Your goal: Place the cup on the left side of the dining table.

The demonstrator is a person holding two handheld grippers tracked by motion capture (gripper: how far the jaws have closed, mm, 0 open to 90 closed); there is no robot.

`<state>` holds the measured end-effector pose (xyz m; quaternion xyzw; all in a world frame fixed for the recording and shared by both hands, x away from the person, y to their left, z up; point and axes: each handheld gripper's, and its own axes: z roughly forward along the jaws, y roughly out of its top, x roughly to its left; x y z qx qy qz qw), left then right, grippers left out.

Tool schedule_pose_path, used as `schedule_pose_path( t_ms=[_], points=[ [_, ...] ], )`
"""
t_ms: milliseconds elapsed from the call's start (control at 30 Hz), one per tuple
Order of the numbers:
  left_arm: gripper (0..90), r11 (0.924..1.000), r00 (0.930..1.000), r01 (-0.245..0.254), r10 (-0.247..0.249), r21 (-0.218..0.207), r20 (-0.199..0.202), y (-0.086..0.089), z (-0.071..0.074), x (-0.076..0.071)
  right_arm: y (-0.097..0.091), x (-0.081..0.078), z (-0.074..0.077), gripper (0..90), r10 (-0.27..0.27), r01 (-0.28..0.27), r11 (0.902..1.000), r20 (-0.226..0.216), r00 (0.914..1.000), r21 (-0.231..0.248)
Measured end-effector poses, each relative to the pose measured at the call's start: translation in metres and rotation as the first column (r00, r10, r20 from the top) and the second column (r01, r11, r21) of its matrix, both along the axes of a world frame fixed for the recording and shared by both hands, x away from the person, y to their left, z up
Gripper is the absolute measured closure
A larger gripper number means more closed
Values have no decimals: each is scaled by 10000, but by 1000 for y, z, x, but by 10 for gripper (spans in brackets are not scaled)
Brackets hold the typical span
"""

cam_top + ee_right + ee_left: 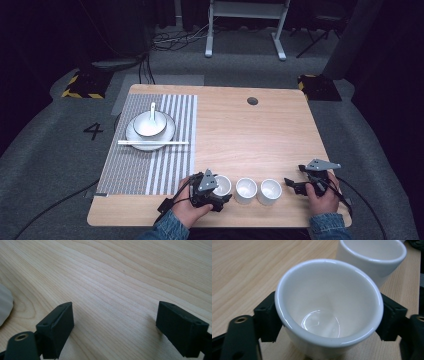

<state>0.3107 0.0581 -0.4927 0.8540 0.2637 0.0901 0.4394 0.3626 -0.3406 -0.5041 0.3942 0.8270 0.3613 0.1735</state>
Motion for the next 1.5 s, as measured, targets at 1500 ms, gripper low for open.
schedule_pose_path(
  t_ms=[1500],
  points=[
    [264,9986,9990,-431,428,318,96,21,41,2,0,0,0,148,7,-7,10000,3,10000,-12]
  ],
)
